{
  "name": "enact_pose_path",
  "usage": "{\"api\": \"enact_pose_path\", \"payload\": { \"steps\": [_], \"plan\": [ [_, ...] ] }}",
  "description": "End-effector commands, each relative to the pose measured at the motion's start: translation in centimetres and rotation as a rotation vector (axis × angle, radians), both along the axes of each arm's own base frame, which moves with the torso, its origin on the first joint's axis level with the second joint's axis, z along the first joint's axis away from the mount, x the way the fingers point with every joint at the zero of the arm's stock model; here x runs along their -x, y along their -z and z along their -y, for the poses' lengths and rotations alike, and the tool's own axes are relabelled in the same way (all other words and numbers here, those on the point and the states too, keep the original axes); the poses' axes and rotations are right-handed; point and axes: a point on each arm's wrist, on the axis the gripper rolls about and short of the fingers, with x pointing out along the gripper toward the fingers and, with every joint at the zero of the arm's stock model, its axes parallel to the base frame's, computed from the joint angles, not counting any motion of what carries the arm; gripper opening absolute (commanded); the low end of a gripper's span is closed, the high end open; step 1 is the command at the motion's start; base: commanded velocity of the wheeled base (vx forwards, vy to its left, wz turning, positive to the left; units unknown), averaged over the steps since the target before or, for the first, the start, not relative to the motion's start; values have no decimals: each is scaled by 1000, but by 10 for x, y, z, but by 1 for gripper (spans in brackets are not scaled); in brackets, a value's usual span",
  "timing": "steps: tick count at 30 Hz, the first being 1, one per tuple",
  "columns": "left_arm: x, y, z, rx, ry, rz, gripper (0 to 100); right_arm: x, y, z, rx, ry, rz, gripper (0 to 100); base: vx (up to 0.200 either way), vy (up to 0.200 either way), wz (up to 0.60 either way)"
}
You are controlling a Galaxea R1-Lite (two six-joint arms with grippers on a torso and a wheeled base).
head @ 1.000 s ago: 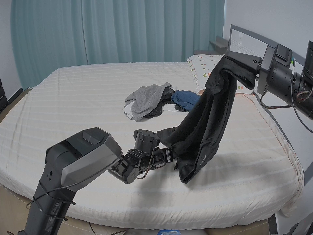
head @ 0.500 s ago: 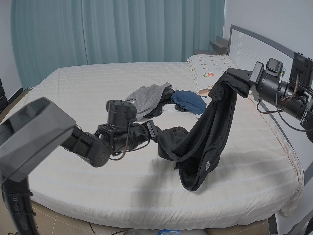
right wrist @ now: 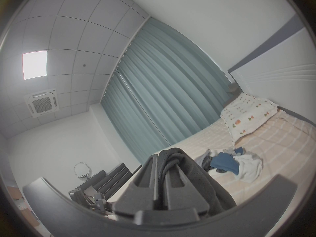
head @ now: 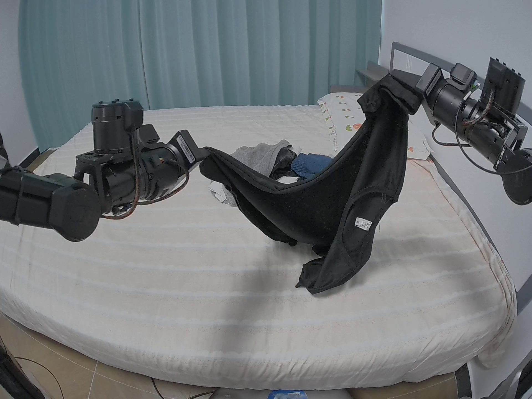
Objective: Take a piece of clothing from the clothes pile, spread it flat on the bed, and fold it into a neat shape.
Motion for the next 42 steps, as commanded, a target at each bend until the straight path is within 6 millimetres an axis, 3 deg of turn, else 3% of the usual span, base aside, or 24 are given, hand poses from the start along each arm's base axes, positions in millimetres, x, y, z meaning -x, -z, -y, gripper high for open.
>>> {"api": "enact_pose_path", "payload": {
  "steps": [1,4,9,14,17,20,29,42],
  "plan": [
    [30,21,-5,-20,23,-90,0,12,96,-11,92,-25,-305,0,0,0,0],
    [33,29,2,-9,42,-125,0,12,109,-24,104,-45,-330,0,0,0,0],
    [39,56,34,51,131,-211,0,19,131,-51,48,-62,-374,0,0,0,0],
    [47,69,36,65,151,-193,0,20,152,-45,59,-14,-446,0,0,0,0],
    [46,73,37,65,154,-195,0,10,169,-35,54,19,-495,0,0,0,0],
    [46,79,37,57,154,-211,0,6,179,-38,22,27,-514,0,0,0,0],
    [59,98,51,18,202,-275,0,13,178,-38,-7,15,-456,0,-156,0,0],
    [47,87,46,154,136,-268,0,16,180,-37,-6,8,-466,0,-31,0,0]
  ]
}}
